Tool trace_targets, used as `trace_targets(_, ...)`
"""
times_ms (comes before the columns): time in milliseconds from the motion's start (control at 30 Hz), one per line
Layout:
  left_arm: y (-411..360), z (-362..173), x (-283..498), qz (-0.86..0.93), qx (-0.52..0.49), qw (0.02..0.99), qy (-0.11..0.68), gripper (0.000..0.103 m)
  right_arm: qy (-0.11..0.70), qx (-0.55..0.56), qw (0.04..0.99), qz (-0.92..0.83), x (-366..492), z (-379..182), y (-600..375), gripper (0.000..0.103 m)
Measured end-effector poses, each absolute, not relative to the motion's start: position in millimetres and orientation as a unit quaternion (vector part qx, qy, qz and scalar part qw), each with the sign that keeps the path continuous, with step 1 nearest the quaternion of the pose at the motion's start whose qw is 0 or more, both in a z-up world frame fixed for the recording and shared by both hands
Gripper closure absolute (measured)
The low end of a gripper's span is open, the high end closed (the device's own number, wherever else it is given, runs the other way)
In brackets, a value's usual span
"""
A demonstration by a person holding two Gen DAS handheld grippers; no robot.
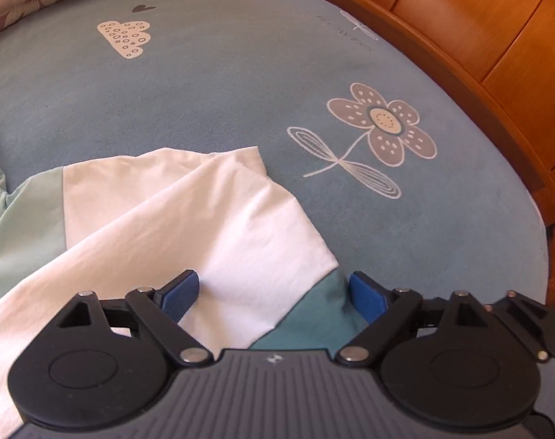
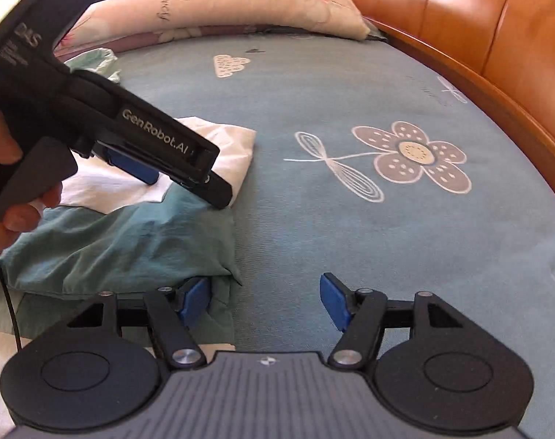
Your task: Fold clothes
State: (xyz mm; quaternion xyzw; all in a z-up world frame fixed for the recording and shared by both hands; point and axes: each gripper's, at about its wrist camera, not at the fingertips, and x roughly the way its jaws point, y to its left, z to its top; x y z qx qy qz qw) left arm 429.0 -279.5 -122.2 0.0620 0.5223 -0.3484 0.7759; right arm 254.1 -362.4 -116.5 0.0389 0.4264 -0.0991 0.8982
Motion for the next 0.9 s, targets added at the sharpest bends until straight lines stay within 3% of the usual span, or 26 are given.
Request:
trace_targets(133,-295,-125,431,-0.333,0.102,0.791,0.503,0.009,0.457,0.089,0.869,-0.167,242,-127,-394,0.034)
trace_targets(267,-283,-108,434,-0.337,0.059,0.791,0.507,0.010,0.428,0.061,0.896,-0.102,230,-112,-399,0.034)
trace_targets(567,-259,-87,441,-0.340,-0.013,0.760,0.554,0.010,0.349,-0.216,0.912,0.017,240,-128,-301,0.034)
trace_targets(633,-263,-93,440,-0.355,-0.004,0.749,0.560,0.009,0.311,-0.271,0.911,0.003,244,-132,-282,0.026)
trace_targets(833,-274,-126,452,-0.344,0.035,0.751,0.563,0.008,0.228,-0.373,0.898,-0.052,239,-134,-276,0.026)
trace_targets(900,-278,-126,454,-0.347,0.048,0.754,0.556,0.007,0.237,-0.394,0.885,-0.071,237,-134,-287,0.026)
